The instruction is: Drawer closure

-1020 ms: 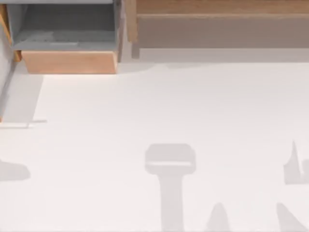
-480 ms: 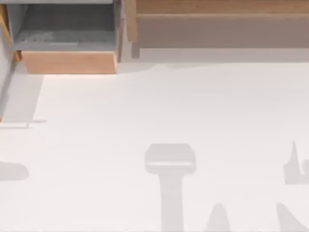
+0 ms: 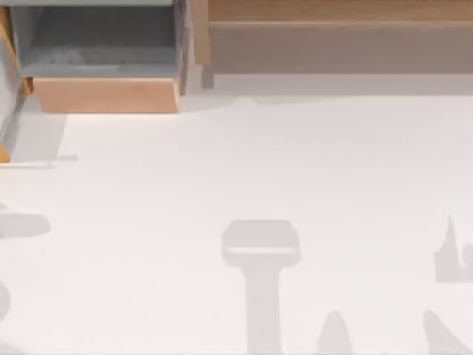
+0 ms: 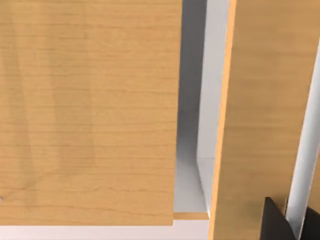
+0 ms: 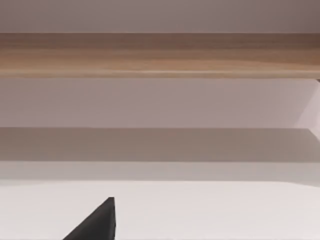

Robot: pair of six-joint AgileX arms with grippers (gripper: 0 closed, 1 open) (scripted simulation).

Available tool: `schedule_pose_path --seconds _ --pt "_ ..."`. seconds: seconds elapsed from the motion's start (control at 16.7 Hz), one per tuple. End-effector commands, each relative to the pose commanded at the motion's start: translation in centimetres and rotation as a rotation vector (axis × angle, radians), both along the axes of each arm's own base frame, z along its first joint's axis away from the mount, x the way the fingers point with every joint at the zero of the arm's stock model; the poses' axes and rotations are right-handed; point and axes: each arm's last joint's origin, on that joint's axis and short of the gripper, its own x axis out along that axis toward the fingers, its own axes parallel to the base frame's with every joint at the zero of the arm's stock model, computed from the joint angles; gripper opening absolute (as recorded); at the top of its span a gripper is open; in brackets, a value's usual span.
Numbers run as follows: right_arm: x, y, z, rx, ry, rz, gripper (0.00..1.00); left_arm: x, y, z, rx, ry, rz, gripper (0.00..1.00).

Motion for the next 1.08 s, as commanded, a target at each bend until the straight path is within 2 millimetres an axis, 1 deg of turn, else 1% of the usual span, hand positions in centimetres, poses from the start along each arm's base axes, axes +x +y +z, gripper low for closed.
schedule_pose_path --seconds 0.12,0.18,0.36,0.48,0.6,0.9,1.02,1.08 --pt "0.0 0.0 0.0 0.0 0.0 0.0 1.0 1.1 -0.1 0.1 0.0 -0.001 0.001 0.0" --pt "0.0 0.0 0.0 0.0 0.0 0.0 1.0 1.3 -0.1 0.1 0.0 -0.001 0.001 0.0" --pt "0.0 0.0 0.0 0.0 0.0 0.0 1.0 1.1 0.0 0.0 -0.005 0.005 0.005 0.0" --pt "0.0 0.0 0.0 0.0 0.0 0.0 1.0 1.5 0.1 0.0 -0.003 0.002 0.008 0.0" --pt "0.0 0.0 0.0 0.0 0.0 0.0 1.0 2.7 0.2 0.1 0.0 0.0 0.01 0.0" --pt "0.0 0.0 0.0 0.0 0.0 0.0 1.0 6.4 0.0 0.0 -0.004 0.003 0.007 0.0" --pt "0.0 0.0 0.0 0.0 0.0 0.0 1.0 7.3 -0.1 0.0 -0.005 0.005 0.006 0.0" --pt "0.0 0.0 0.0 0.0 0.0 0.0 1.0 7.5 -0.1 0.0 -0.005 0.005 0.005 0.0"
